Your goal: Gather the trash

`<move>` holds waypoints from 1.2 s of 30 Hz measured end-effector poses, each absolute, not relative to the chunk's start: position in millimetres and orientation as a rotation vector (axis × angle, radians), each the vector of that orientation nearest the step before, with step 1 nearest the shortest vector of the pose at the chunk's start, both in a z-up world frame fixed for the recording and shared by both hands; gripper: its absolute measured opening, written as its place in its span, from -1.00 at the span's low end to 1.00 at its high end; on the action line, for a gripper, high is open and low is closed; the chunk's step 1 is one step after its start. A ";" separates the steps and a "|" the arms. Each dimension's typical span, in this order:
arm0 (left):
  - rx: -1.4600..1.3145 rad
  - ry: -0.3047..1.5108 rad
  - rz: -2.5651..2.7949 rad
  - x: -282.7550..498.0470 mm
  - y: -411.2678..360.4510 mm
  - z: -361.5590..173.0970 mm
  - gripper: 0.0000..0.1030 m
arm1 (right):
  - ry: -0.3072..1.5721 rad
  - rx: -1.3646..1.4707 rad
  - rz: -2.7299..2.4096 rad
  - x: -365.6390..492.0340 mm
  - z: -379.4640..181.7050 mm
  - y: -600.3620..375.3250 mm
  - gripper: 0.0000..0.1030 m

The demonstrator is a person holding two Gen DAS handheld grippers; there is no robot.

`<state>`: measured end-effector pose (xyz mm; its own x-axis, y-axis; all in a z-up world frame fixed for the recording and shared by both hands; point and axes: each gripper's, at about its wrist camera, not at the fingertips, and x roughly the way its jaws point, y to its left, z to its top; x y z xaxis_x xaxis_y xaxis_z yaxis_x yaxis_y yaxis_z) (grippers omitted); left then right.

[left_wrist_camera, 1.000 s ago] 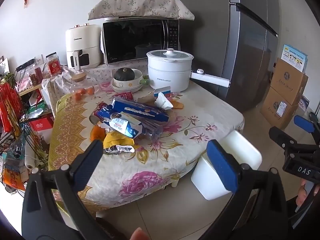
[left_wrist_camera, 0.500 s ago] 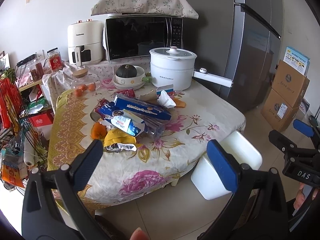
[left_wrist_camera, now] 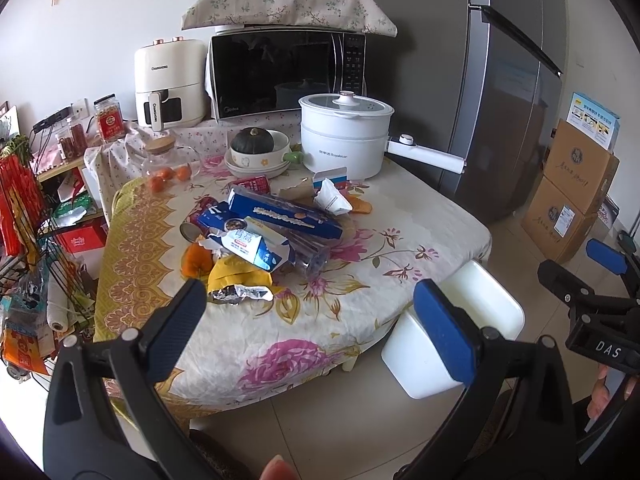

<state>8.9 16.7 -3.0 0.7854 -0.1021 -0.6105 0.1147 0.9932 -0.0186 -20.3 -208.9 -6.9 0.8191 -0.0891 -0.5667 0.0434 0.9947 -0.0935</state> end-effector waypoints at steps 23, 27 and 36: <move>0.020 0.661 -0.104 9.2 19.9 -5.3 0.99 | 0.616 -0.079 -0.076 -21.1 -11.5 -208.7 1.00; 0.019 0.661 -0.104 9.4 20.1 -4.9 0.99 | 0.620 -0.078 -0.078 -20.3 -12.4 -209.1 1.00; 0.020 0.664 -0.101 10.1 21.7 -4.6 0.99 | 0.626 -0.078 -0.079 -19.7 -12.6 -209.2 1.00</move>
